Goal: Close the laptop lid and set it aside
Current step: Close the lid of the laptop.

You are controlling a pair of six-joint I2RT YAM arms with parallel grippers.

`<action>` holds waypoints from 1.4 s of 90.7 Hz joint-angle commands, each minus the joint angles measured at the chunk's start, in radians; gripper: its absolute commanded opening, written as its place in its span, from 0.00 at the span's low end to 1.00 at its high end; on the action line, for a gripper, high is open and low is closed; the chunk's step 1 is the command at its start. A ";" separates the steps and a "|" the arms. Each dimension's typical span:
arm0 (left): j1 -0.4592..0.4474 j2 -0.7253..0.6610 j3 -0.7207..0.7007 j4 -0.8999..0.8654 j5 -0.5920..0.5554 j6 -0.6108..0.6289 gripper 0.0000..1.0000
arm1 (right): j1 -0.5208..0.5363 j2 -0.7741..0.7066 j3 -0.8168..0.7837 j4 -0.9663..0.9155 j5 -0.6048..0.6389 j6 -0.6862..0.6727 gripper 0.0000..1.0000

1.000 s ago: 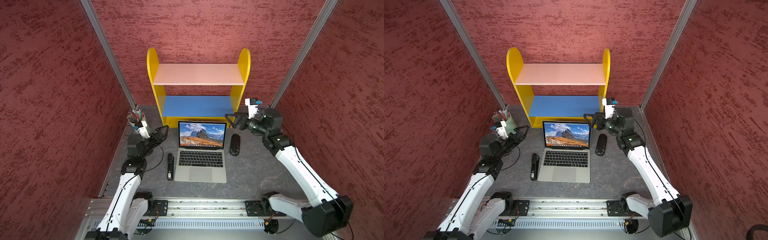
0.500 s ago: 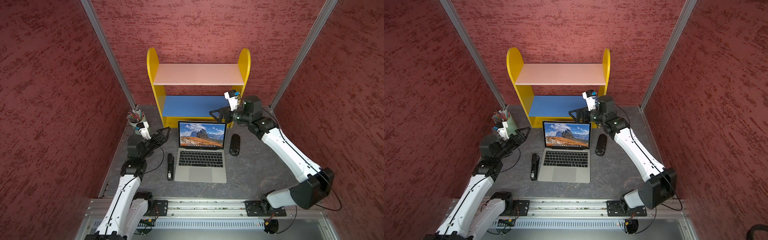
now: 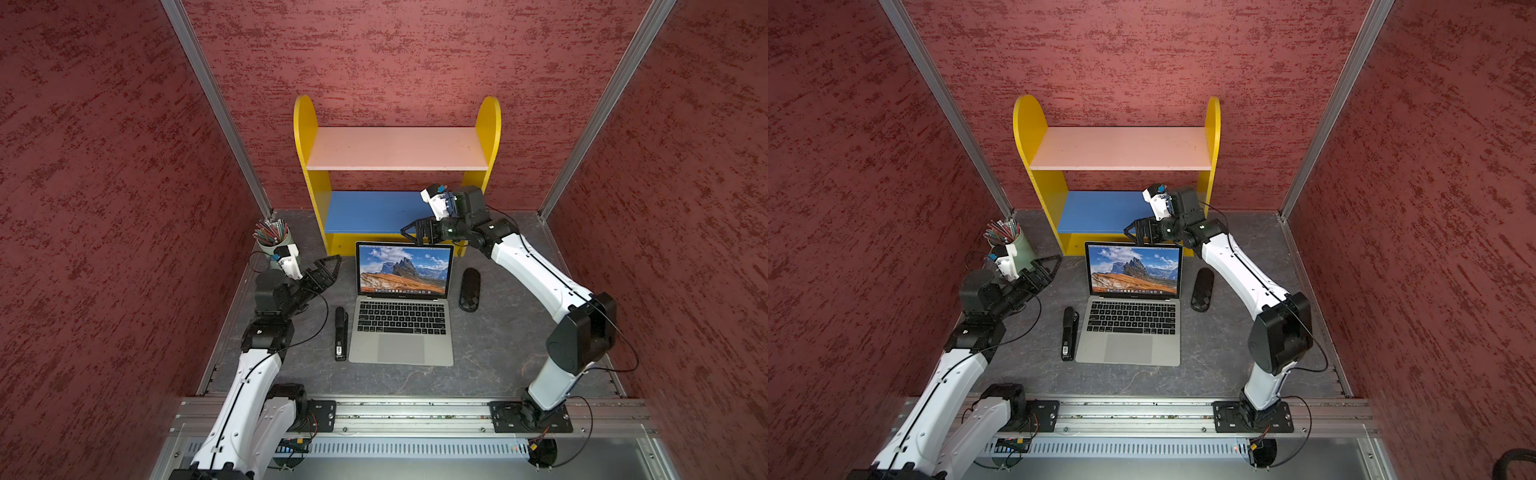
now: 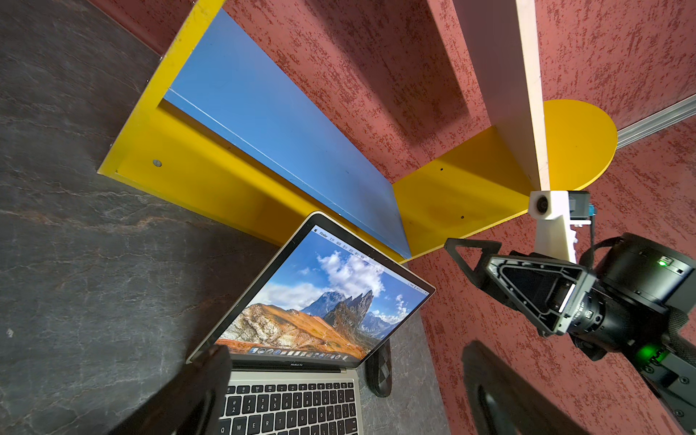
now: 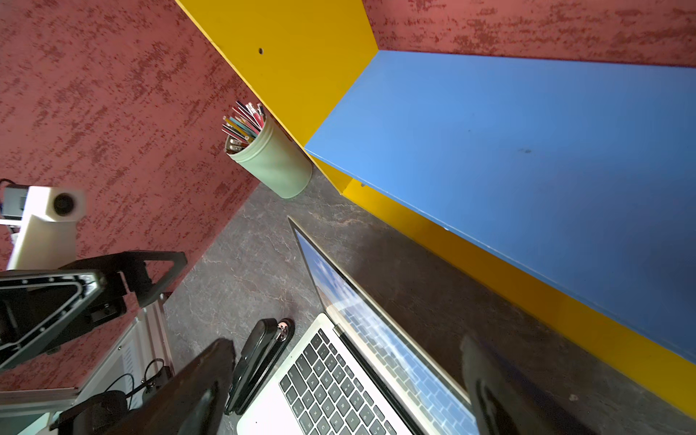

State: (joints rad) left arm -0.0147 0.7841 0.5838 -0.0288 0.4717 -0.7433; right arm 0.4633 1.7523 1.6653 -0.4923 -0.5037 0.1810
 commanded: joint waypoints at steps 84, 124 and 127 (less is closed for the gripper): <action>-0.016 -0.004 0.013 0.003 0.010 0.030 1.00 | 0.015 0.202 0.217 -0.210 -0.052 -0.143 0.98; -0.020 0.003 0.014 0.005 0.009 0.035 1.00 | 0.033 0.295 0.319 -0.312 -0.112 -0.224 0.98; -0.020 0.005 0.016 0.006 0.010 0.033 1.00 | 0.037 0.295 0.318 -0.317 -0.116 -0.232 0.98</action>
State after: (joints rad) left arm -0.0292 0.7860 0.5838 -0.0303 0.4725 -0.7258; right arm 0.4805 2.0369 1.9469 -0.7654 -0.5789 -0.0040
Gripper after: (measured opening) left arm 0.996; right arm 0.984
